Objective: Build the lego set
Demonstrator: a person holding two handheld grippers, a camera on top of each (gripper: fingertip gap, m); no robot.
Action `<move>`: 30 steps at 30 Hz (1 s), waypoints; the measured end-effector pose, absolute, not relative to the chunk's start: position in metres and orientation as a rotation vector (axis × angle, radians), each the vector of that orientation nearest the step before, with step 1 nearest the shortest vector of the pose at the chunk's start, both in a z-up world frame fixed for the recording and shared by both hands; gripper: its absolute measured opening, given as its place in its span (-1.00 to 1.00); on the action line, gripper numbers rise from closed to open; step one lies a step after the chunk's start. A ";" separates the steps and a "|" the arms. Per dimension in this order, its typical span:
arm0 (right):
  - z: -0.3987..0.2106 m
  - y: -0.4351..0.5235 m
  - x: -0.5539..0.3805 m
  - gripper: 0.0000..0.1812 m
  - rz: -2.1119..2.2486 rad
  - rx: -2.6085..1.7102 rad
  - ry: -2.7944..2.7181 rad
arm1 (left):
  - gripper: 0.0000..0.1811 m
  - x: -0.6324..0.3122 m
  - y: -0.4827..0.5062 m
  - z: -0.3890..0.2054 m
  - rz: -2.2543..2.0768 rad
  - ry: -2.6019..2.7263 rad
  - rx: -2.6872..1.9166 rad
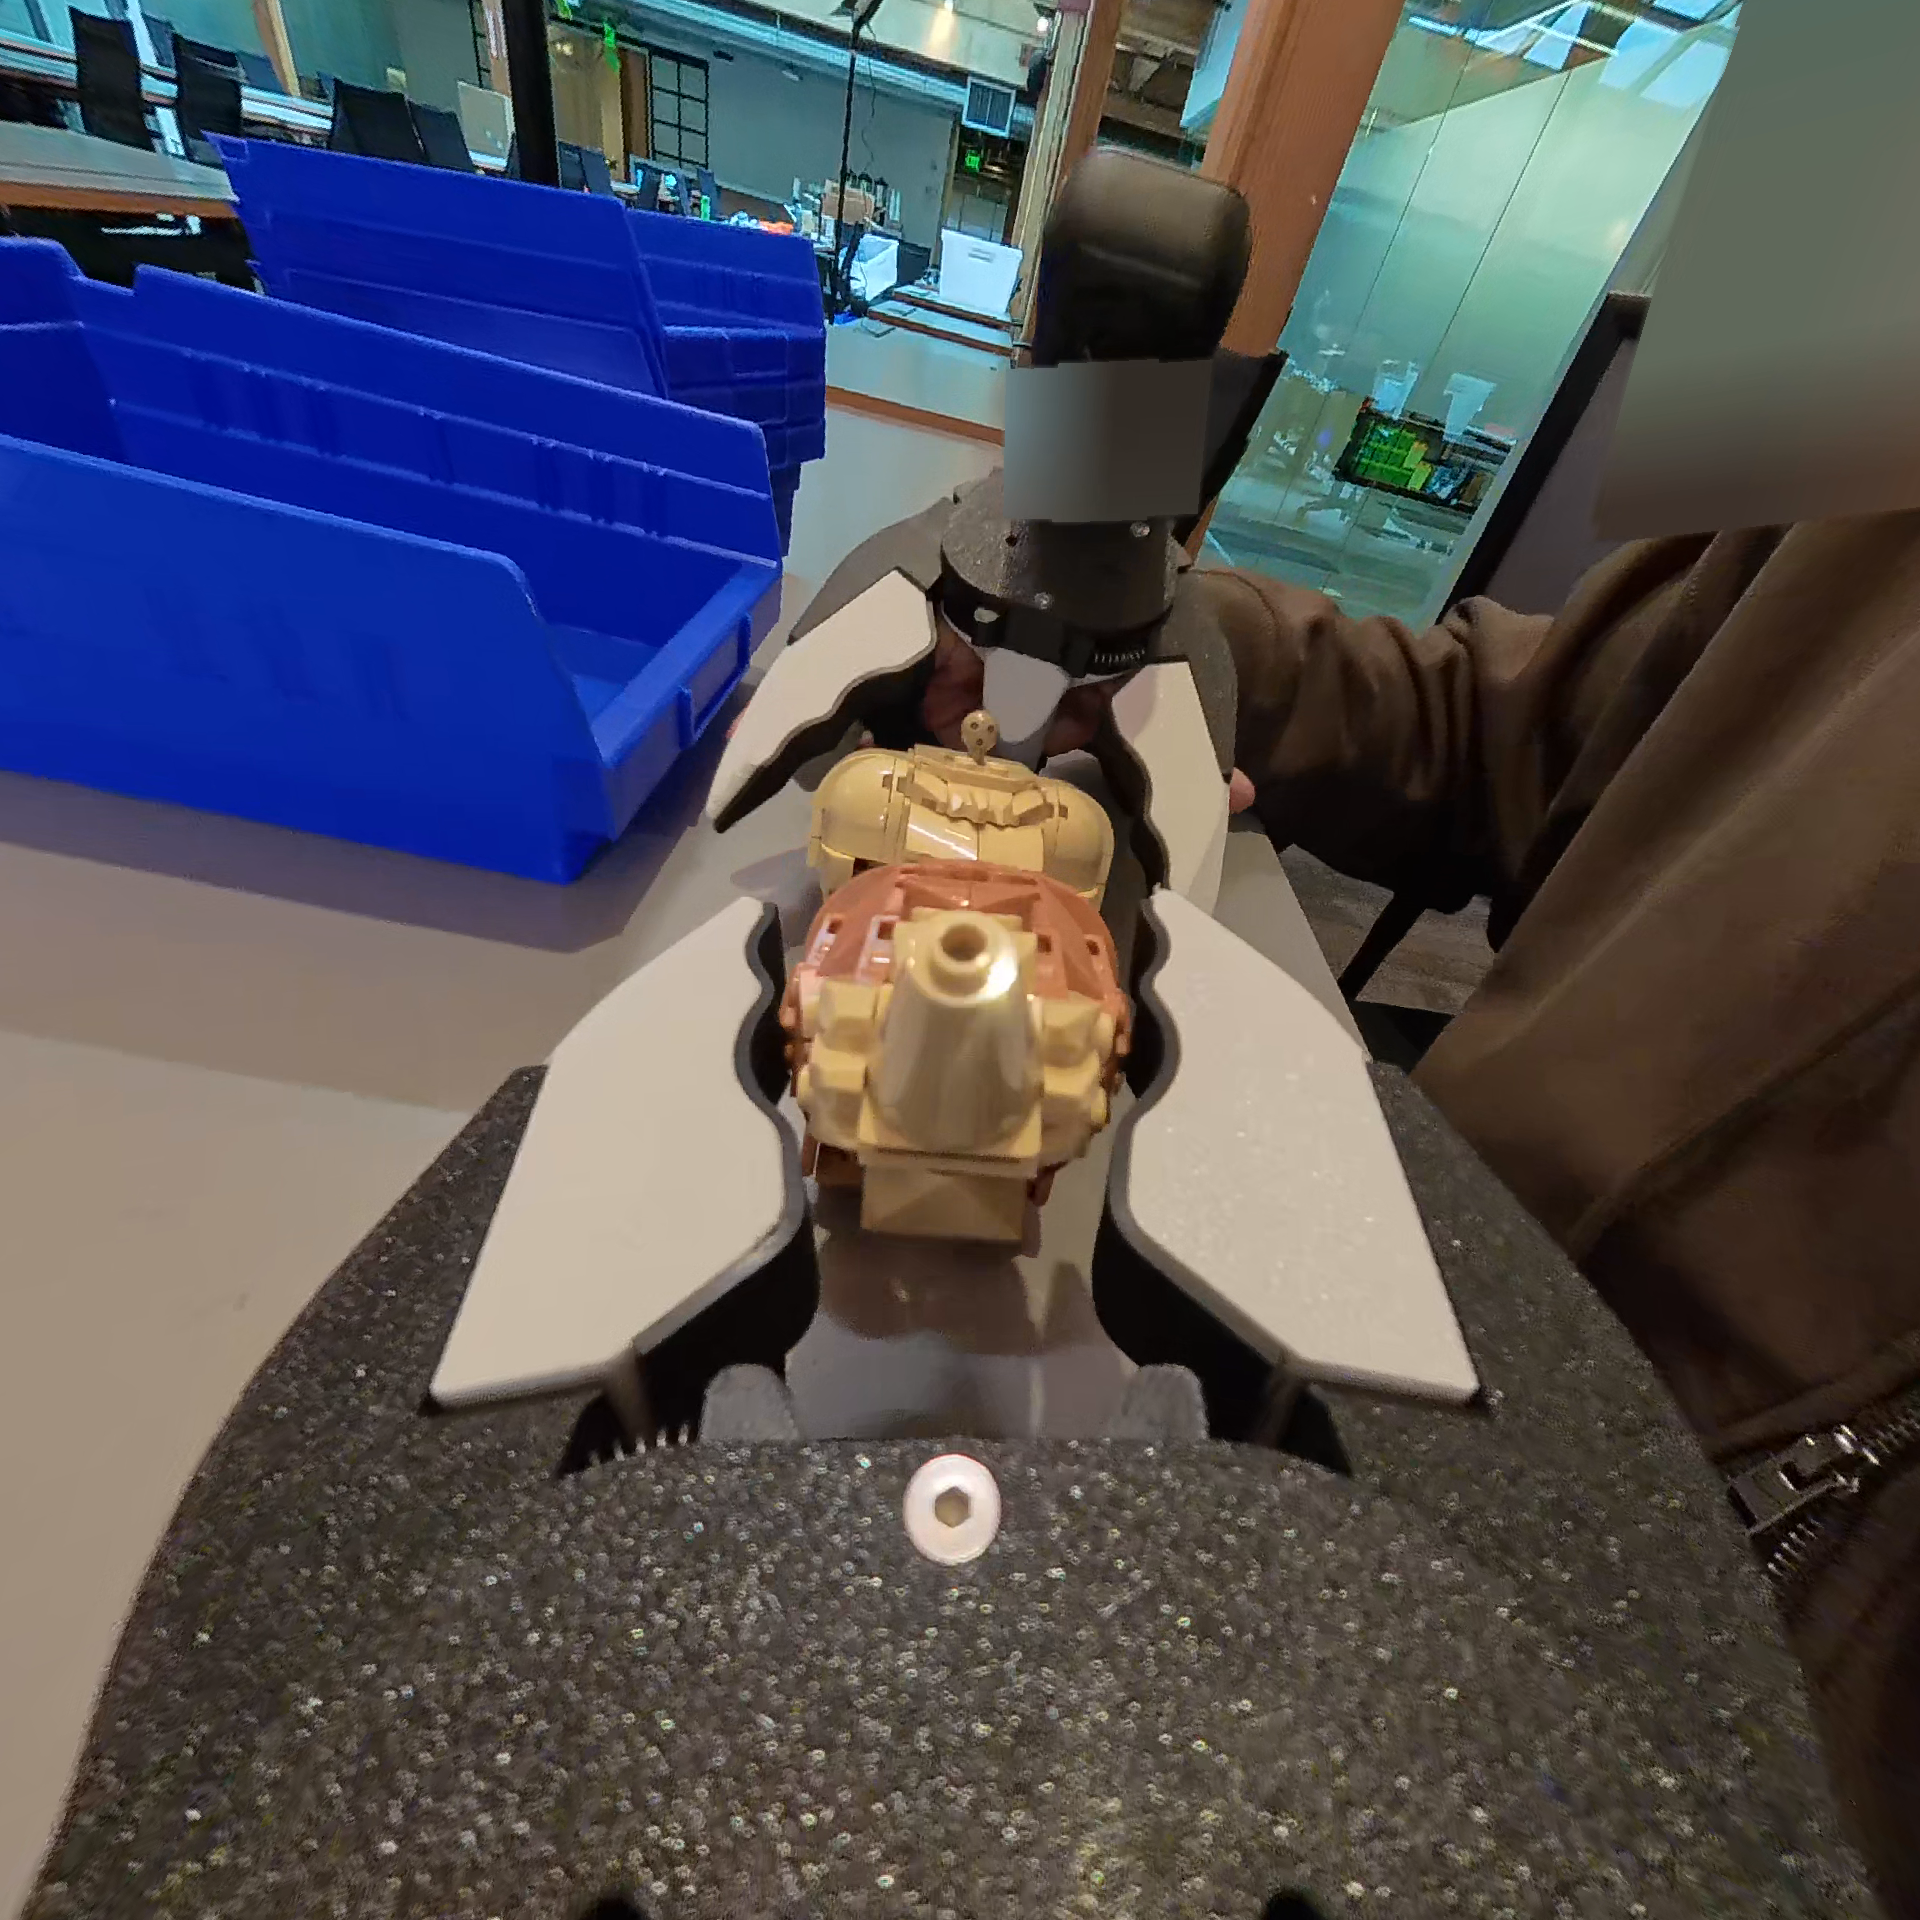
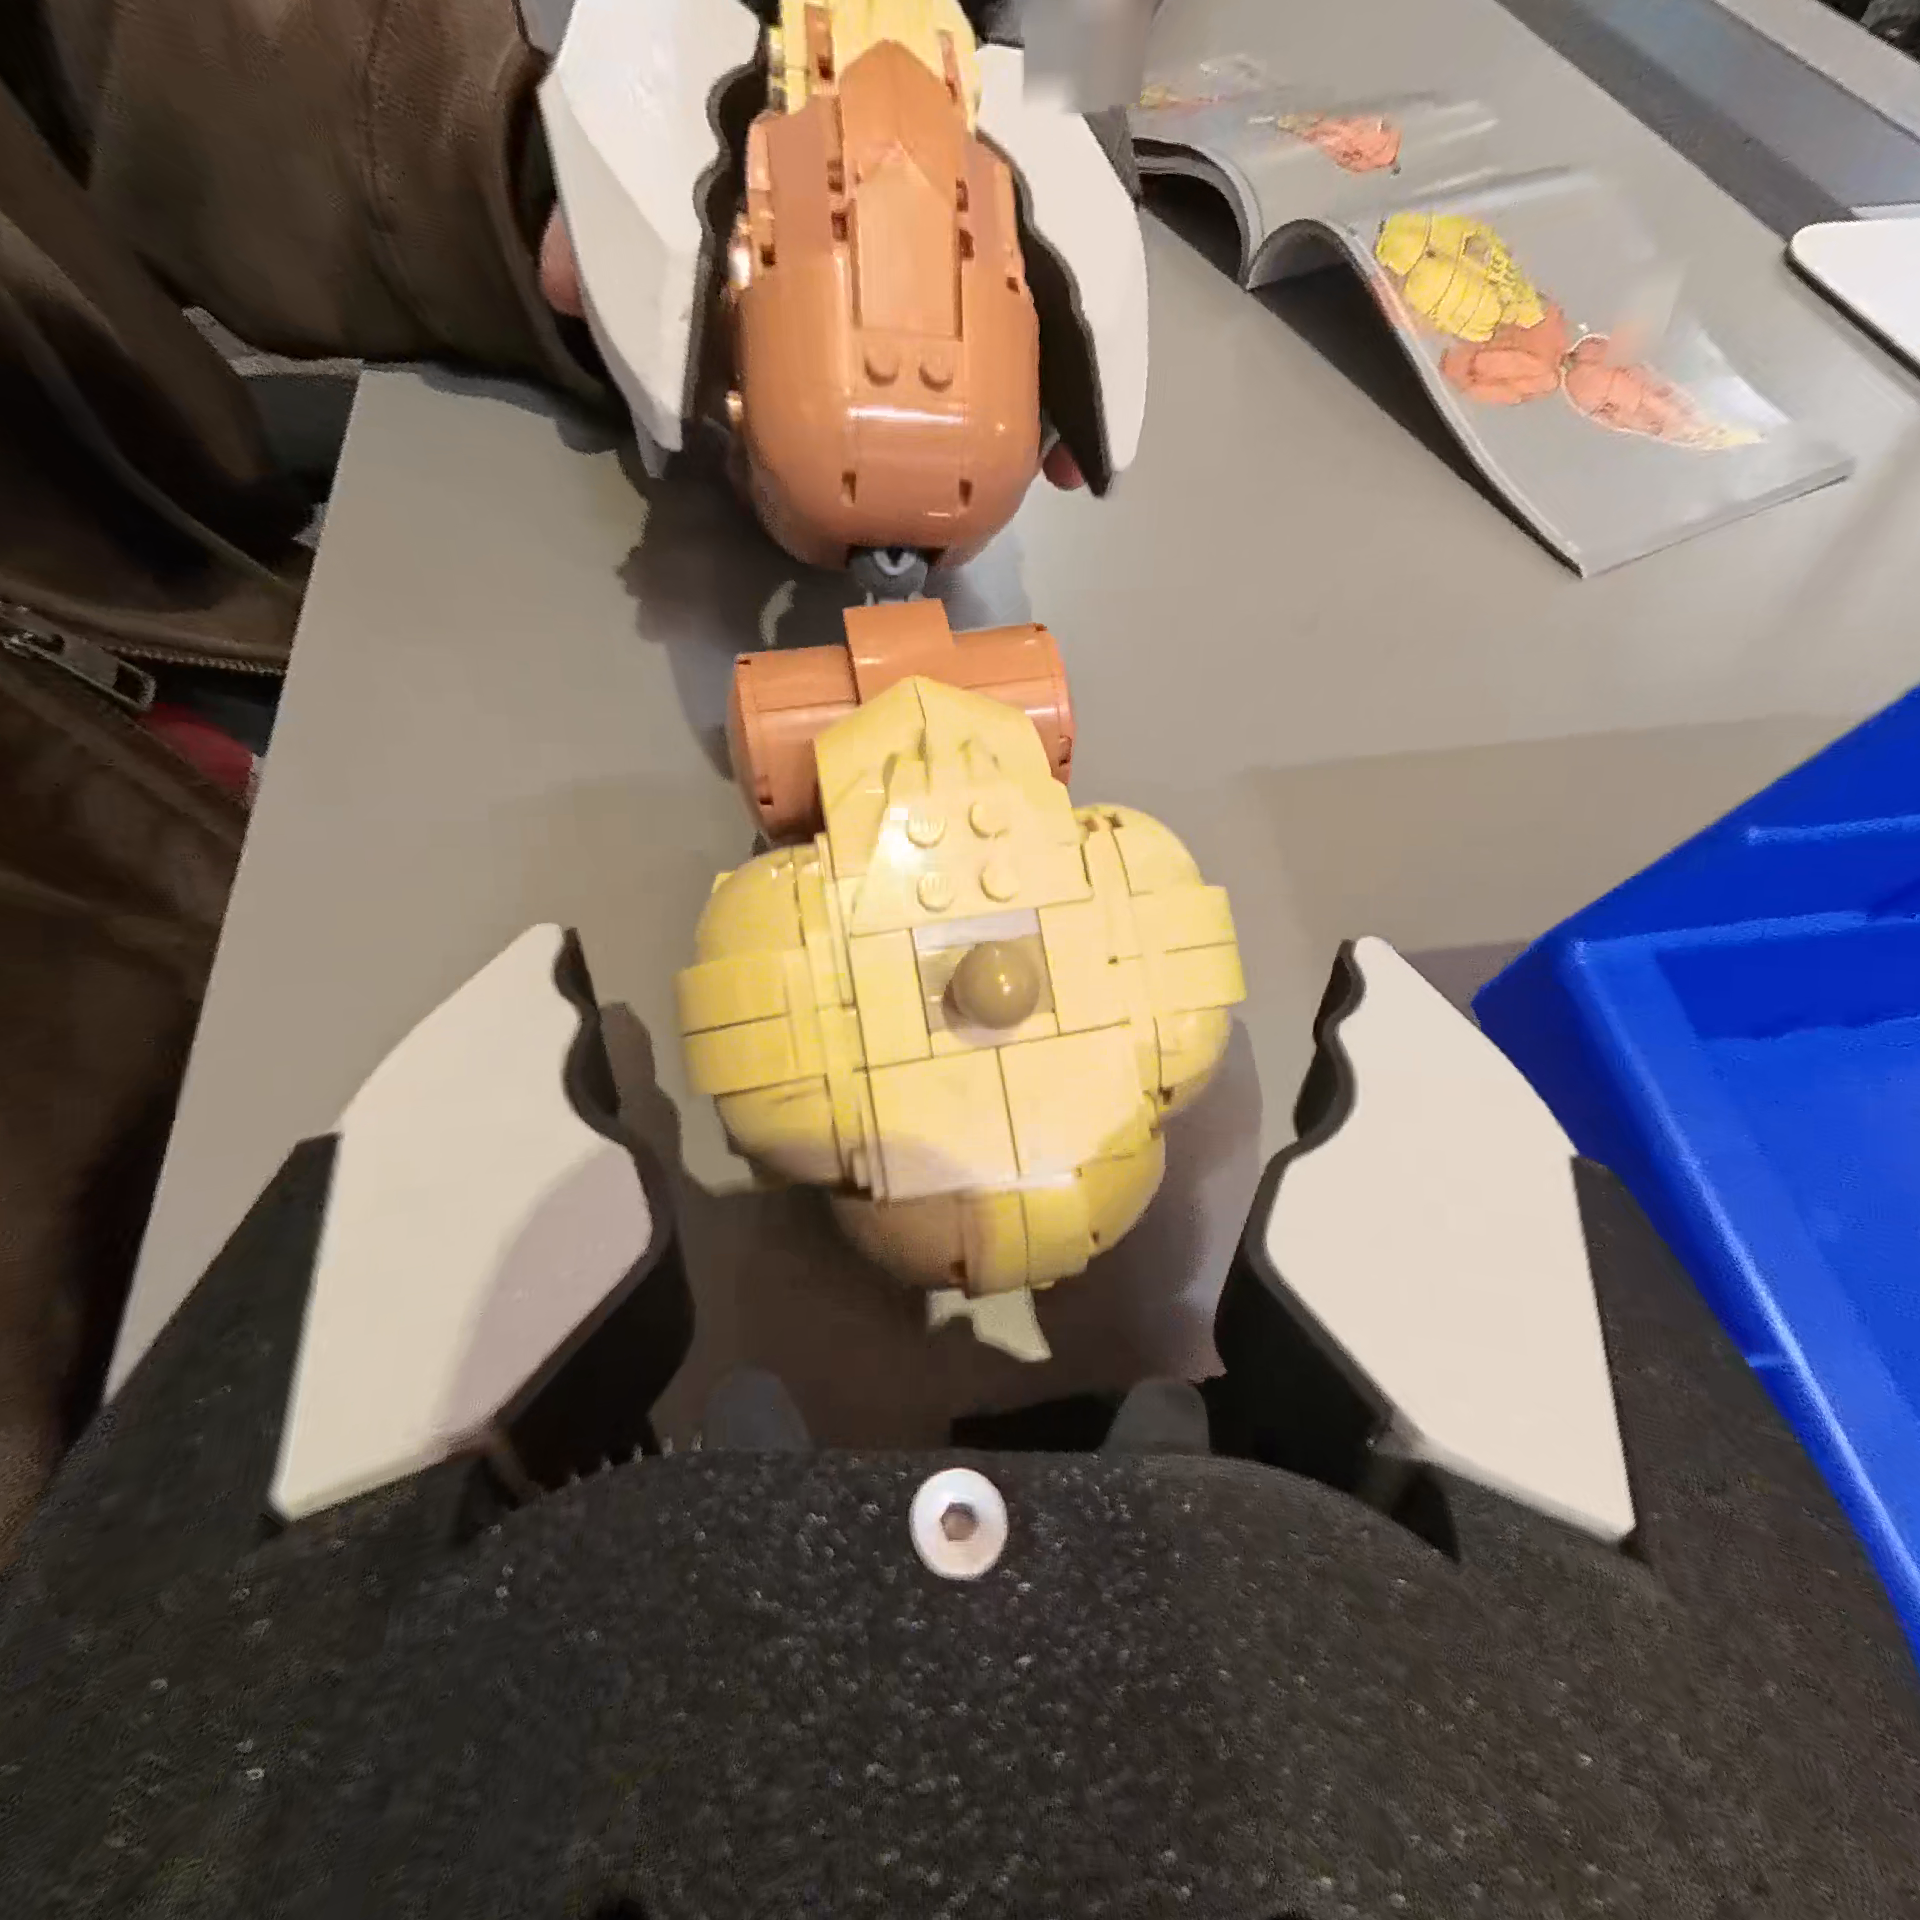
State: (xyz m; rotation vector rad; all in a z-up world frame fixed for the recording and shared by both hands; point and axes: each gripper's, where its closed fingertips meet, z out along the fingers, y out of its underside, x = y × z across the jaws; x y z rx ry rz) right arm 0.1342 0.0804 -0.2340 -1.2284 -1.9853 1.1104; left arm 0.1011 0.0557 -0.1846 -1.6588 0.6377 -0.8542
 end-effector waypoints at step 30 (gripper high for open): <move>-0.243 0.083 0.133 0.24 0.992 -1.258 -1.991 | -0.28 0.098 0.046 -0.212 -0.710 0.824 -1.813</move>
